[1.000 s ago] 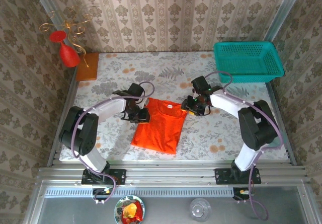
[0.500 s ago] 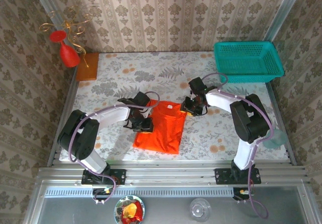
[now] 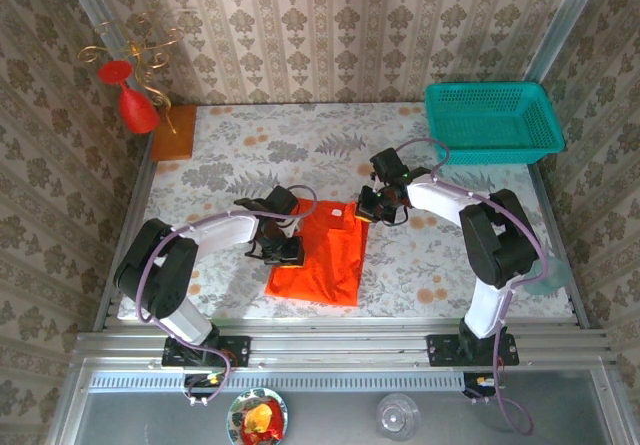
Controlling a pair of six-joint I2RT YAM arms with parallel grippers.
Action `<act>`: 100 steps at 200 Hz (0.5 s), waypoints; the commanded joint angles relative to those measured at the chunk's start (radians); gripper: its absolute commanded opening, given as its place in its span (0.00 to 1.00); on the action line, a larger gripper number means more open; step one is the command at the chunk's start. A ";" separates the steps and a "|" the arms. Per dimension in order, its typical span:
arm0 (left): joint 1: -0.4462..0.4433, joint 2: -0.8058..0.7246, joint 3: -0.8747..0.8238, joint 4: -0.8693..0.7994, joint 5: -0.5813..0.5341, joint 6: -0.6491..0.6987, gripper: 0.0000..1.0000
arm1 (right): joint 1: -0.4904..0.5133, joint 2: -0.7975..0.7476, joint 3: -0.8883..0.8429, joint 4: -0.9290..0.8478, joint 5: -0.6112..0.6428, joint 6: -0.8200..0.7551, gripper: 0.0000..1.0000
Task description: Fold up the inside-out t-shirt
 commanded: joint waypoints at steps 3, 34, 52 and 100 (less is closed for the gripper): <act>-0.004 -0.014 -0.020 -0.007 -0.003 -0.019 0.16 | -0.012 0.014 0.020 0.032 -0.037 -0.005 0.00; -0.004 -0.009 -0.030 -0.005 -0.010 -0.019 0.16 | -0.032 0.087 0.035 0.013 -0.005 -0.035 0.00; -0.004 -0.004 -0.038 -0.014 -0.024 -0.016 0.16 | -0.034 0.111 0.054 -0.029 0.045 -0.062 0.04; -0.004 -0.008 -0.062 0.002 -0.027 -0.029 0.16 | -0.036 0.108 0.103 -0.091 0.079 -0.102 0.15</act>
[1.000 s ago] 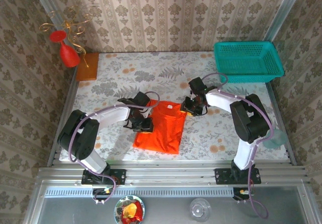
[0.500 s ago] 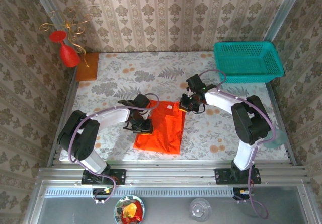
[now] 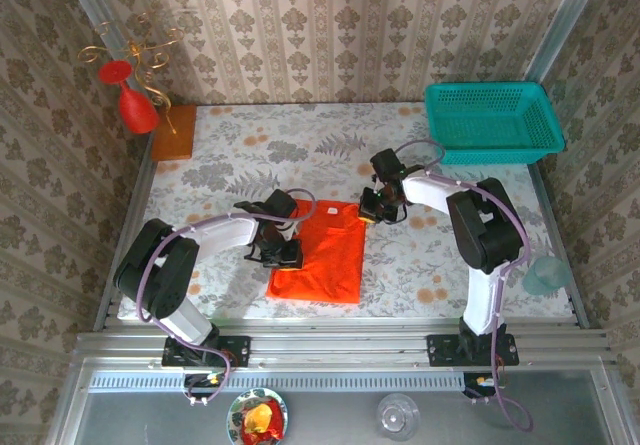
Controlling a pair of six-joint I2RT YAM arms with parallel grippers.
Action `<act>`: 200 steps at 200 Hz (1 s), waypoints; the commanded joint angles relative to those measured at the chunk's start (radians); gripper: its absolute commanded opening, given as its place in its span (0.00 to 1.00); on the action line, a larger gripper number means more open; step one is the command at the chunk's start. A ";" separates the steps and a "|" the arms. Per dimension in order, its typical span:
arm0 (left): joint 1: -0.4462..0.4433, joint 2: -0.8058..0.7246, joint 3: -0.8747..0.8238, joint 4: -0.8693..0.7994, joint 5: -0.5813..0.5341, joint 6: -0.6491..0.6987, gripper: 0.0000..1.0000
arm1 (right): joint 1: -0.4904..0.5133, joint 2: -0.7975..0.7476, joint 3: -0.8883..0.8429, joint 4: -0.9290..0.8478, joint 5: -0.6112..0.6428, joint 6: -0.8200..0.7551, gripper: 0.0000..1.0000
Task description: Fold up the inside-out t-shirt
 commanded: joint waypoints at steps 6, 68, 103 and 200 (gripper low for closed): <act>-0.004 -0.009 -0.028 -0.023 -0.019 -0.023 0.16 | -0.003 -0.030 0.039 -0.066 0.048 -0.045 0.19; -0.006 -0.016 -0.015 -0.032 -0.021 -0.020 0.16 | -0.004 -0.066 0.068 -0.141 0.087 -0.067 0.33; -0.005 -0.024 -0.006 -0.043 -0.028 -0.016 0.16 | 0.007 -0.007 0.112 -0.195 0.175 -0.083 0.37; -0.007 -0.012 0.009 -0.063 -0.040 -0.008 0.16 | 0.064 0.153 0.260 -0.276 0.215 -0.094 0.42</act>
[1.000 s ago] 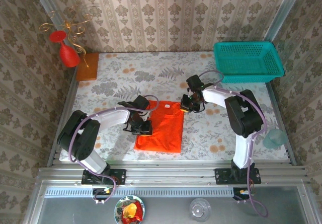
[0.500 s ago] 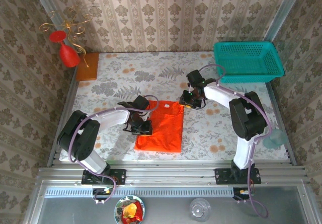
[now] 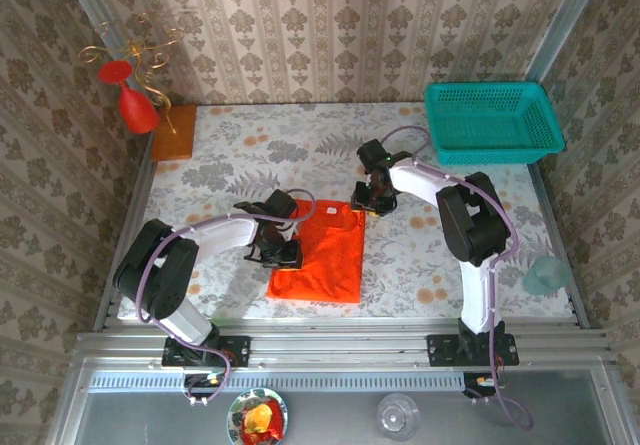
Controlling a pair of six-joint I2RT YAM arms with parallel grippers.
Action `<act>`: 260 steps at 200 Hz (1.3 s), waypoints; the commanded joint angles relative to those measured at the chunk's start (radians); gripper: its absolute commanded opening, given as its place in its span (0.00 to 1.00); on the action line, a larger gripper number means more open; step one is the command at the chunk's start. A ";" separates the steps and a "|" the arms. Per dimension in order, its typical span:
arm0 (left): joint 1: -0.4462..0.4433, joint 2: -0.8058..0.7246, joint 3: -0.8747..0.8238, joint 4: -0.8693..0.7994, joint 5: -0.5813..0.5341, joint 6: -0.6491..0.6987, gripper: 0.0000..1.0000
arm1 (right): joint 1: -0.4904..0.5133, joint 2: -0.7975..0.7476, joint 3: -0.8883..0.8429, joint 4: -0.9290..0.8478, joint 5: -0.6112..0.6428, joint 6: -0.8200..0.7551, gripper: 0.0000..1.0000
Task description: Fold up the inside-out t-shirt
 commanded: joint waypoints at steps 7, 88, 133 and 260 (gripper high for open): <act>-0.007 -0.007 0.011 -0.060 -0.032 -0.006 0.16 | 0.018 0.060 0.055 -0.087 0.065 -0.017 0.42; -0.012 -0.001 0.012 -0.046 -0.010 -0.009 0.14 | 0.040 0.119 0.065 -0.083 0.040 0.000 0.27; -0.055 0.018 0.012 0.000 0.013 -0.051 0.15 | 0.010 0.091 0.081 -0.106 0.034 -0.040 0.14; 0.071 -0.137 0.153 0.108 -0.020 -0.064 0.33 | -0.036 0.196 0.334 -0.195 -0.092 -0.254 0.00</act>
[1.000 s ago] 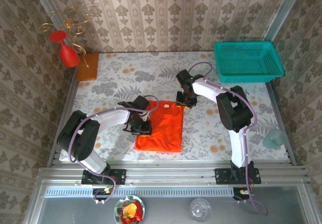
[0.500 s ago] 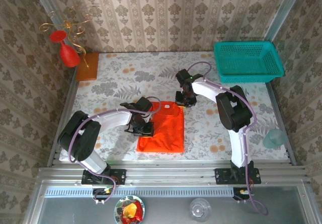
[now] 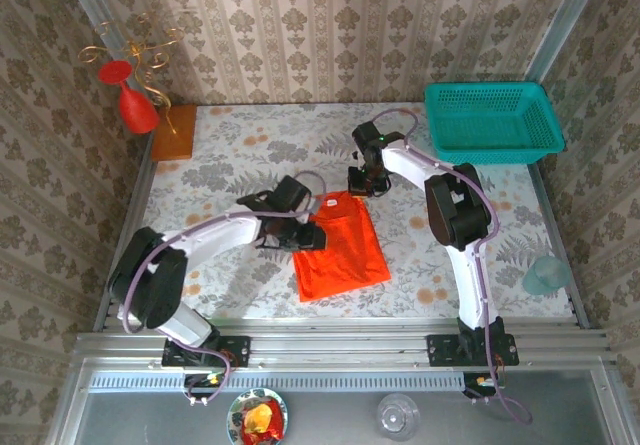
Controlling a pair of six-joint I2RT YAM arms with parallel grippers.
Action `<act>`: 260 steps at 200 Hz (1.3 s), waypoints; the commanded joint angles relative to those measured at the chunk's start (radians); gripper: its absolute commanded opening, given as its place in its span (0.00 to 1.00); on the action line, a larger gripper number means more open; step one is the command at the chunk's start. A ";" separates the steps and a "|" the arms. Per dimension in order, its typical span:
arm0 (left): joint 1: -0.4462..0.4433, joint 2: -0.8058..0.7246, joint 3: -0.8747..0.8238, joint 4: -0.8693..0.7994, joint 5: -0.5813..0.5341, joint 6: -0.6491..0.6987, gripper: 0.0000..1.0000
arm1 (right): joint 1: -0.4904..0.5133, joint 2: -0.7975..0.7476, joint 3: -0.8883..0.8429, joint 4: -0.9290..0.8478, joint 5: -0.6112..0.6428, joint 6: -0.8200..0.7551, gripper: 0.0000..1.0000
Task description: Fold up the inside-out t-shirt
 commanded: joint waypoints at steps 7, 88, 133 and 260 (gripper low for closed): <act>0.154 -0.063 0.031 -0.005 -0.062 0.026 0.34 | 0.004 0.000 0.012 -0.058 -0.035 -0.038 0.00; 0.392 0.141 0.086 0.065 0.108 0.069 0.40 | 0.011 -0.060 -0.060 -0.075 -0.023 -0.005 0.00; 0.392 0.246 0.085 0.155 0.181 0.054 0.36 | 0.016 -0.086 -0.078 -0.088 -0.011 0.002 0.00; 0.376 0.284 0.116 0.098 0.113 0.064 0.32 | 0.020 -0.113 -0.098 -0.104 0.009 0.008 0.00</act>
